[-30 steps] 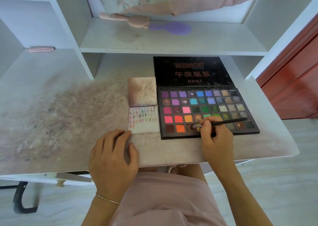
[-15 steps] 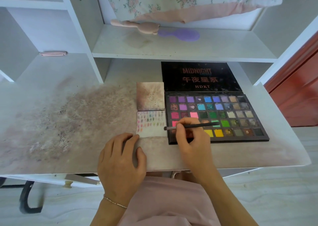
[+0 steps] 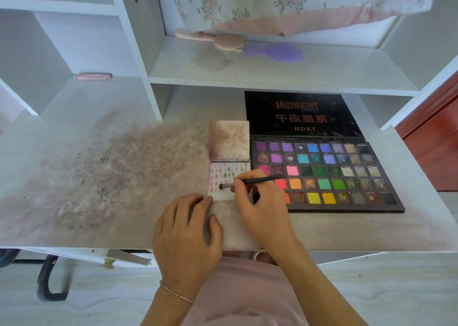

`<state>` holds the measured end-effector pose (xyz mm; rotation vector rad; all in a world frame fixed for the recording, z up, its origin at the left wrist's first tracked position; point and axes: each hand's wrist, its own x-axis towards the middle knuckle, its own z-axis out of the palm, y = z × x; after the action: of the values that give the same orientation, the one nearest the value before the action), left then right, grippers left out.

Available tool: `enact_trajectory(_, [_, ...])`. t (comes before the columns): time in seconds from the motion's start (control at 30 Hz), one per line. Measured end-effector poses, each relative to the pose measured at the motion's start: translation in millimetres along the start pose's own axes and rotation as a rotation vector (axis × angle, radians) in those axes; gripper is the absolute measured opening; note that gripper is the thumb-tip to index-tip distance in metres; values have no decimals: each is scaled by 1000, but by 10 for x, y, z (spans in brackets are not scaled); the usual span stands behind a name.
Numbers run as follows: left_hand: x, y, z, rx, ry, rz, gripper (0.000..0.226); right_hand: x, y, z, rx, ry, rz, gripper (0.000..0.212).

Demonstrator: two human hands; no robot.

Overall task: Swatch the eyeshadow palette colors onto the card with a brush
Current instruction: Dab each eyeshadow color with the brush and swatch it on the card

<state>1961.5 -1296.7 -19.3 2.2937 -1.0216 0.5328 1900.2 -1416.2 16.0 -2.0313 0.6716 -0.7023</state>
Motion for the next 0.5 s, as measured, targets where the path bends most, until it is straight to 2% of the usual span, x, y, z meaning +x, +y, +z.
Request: enact_trajectory(0.5, [0, 9, -4, 1, -9, -6, 31, 1, 25, 14, 0, -24, 30, 13])
